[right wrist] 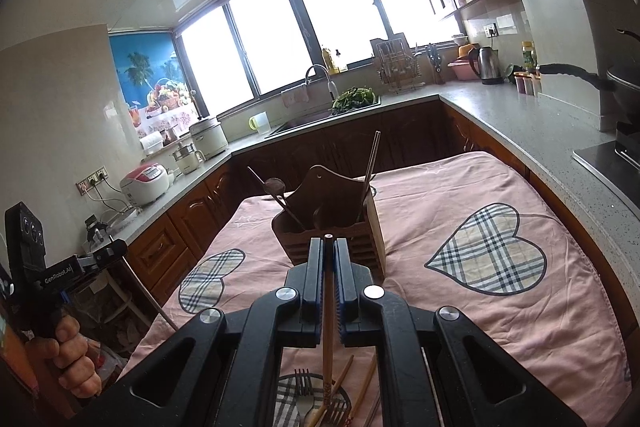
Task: Organize utensils
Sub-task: 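Lift the metal chopstick with the left tool toward the holder while the right tool carries its chopstick, then lower both chopsticks into the holder and open the left and right tools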
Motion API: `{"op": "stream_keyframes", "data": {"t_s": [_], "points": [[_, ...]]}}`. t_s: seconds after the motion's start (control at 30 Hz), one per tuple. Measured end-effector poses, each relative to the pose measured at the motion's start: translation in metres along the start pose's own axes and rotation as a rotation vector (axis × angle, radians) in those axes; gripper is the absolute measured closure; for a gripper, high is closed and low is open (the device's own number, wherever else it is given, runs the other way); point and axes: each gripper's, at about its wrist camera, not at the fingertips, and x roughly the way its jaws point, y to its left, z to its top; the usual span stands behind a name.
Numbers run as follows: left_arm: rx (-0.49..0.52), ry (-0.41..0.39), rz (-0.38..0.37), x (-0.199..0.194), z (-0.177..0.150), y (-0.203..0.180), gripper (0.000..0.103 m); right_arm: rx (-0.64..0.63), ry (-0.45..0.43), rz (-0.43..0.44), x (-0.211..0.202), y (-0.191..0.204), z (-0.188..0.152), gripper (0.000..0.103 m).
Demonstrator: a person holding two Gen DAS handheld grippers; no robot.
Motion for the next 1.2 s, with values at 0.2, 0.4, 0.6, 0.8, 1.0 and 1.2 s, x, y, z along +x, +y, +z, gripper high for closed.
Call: {"op": "stream_keyframes", "data": {"t_s": [0.2,0.4,0.6,0.8,1.0,1.2], "points": [[-0.014,-0.053,0.003,0.006,0.015,-0.001,0.1,0.003,-0.044,0.013,0.005,0.001,0.015,0.098],[-0.033,-0.129,-0.01,0.012,0.034,-0.006,0.1,0.017,-0.106,0.024,0.012,-0.002,0.036,0.098],[-0.016,-0.187,-0.025,0.024,0.056,-0.018,0.1,0.02,-0.182,0.033,0.018,-0.004,0.065,0.098],[-0.006,-0.231,-0.041,0.042,0.076,-0.026,0.099,0.032,-0.258,0.031,0.027,-0.011,0.094,0.098],[-0.003,-0.258,-0.04,0.069,0.093,-0.028,0.099,0.047,-0.303,0.025,0.046,-0.02,0.117,0.098],[-0.02,-0.264,-0.017,0.106,0.104,-0.021,0.099,0.037,-0.318,0.01,0.075,-0.025,0.13,0.098]]}}
